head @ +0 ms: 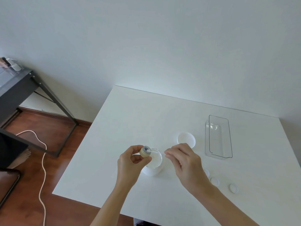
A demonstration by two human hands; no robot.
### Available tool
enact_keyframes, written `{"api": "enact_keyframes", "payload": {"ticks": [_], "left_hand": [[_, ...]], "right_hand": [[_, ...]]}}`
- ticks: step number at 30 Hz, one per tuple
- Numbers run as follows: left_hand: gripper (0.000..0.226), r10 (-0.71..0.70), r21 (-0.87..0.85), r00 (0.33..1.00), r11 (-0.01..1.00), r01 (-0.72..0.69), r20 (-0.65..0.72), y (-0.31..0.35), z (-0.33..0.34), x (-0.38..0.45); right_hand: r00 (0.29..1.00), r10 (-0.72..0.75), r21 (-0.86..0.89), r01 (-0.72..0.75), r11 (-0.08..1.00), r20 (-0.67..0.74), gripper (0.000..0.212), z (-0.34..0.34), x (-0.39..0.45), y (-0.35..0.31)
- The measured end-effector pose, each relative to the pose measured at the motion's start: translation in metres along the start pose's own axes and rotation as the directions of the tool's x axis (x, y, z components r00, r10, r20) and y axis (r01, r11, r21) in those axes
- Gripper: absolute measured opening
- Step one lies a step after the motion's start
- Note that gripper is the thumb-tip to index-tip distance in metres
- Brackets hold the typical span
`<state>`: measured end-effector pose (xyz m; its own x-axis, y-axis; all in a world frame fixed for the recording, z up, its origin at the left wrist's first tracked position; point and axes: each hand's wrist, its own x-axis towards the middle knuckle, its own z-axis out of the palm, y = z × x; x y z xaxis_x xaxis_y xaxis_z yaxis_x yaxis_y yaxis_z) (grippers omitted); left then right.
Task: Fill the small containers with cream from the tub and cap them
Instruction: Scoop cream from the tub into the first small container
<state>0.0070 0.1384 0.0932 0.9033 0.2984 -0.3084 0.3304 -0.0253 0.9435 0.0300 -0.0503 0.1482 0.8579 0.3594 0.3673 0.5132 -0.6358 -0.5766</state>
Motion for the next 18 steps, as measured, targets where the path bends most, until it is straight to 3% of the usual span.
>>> {"api": "enact_keyframes", "payload": {"ticks": [3,5,9,13,18], "left_hand": [[0.034,-0.001,-0.056,1.0,0.998,0.001,0.012,-0.002,-0.005,0.001],[0.034,-0.004,-0.104,1.0,0.995,0.007,0.028,-0.003,-0.01,0.002],[0.033,0.003,-0.167,0.998,0.986,0.007,0.063,-0.008,-0.021,0.002],[0.031,-0.003,-0.203,0.993,0.979,0.026,0.114,-0.014,-0.03,0.0],[0.03,0.002,-0.212,0.989,0.977,0.029,0.145,-0.019,-0.034,-0.003]], "right_hand": [[0.972,0.223,0.136,-0.212,0.968,-0.075,0.011,0.005,0.003,0.009],[0.935,0.351,0.179,-0.337,0.924,-0.052,0.013,0.01,0.006,0.016],[0.906,0.415,0.107,-0.423,0.9,0.086,0.016,0.024,0.01,0.024],[0.901,0.376,-0.063,-0.371,0.926,0.218,0.013,0.04,0.019,0.027],[0.893,0.227,-0.409,-0.054,0.911,0.388,0.018,0.057,0.033,0.028]]}}
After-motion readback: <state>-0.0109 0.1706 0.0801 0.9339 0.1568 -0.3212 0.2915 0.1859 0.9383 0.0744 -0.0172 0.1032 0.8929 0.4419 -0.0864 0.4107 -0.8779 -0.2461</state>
